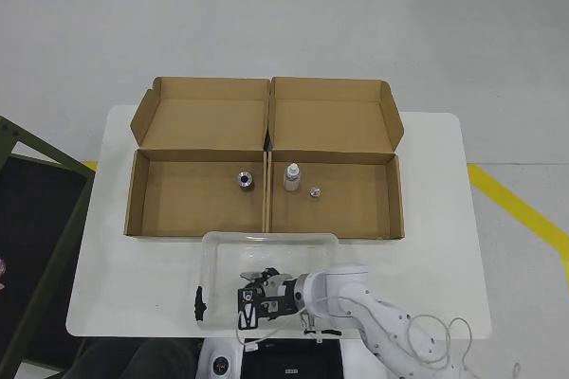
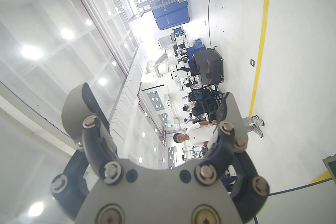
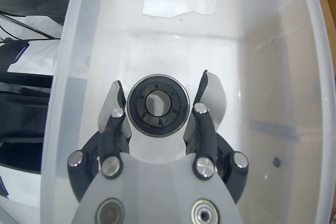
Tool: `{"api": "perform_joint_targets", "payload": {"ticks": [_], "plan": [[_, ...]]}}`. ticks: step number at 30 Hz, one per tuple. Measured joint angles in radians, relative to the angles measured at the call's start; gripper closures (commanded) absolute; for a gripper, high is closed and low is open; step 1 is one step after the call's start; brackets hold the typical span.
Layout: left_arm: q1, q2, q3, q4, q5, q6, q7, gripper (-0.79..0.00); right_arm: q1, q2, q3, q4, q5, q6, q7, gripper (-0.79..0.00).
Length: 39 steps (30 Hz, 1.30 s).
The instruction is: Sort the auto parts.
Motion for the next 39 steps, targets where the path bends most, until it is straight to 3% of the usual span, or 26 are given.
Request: {"api": "perform_joint_targets", "payload": {"ticks": [4,13,39], "plan": [[0.000,0.000,0.000,0.000,0.000,0.000,0.000,-0.785,0.006,0.000,-0.004,0.008,0.008,0.007,-0.004,-0.339],[0.000,0.000,0.000,0.000,0.000,0.000,0.000,-0.785,0.012,0.005,0.002,0.008,0.046,0.008,-0.036,0.000],[0.000,0.000,0.000,0.000,0.000,0.000,0.000,-0.785,0.104,0.001,0.043,-0.072,0.197,0.089,-0.103,0.000]]}}
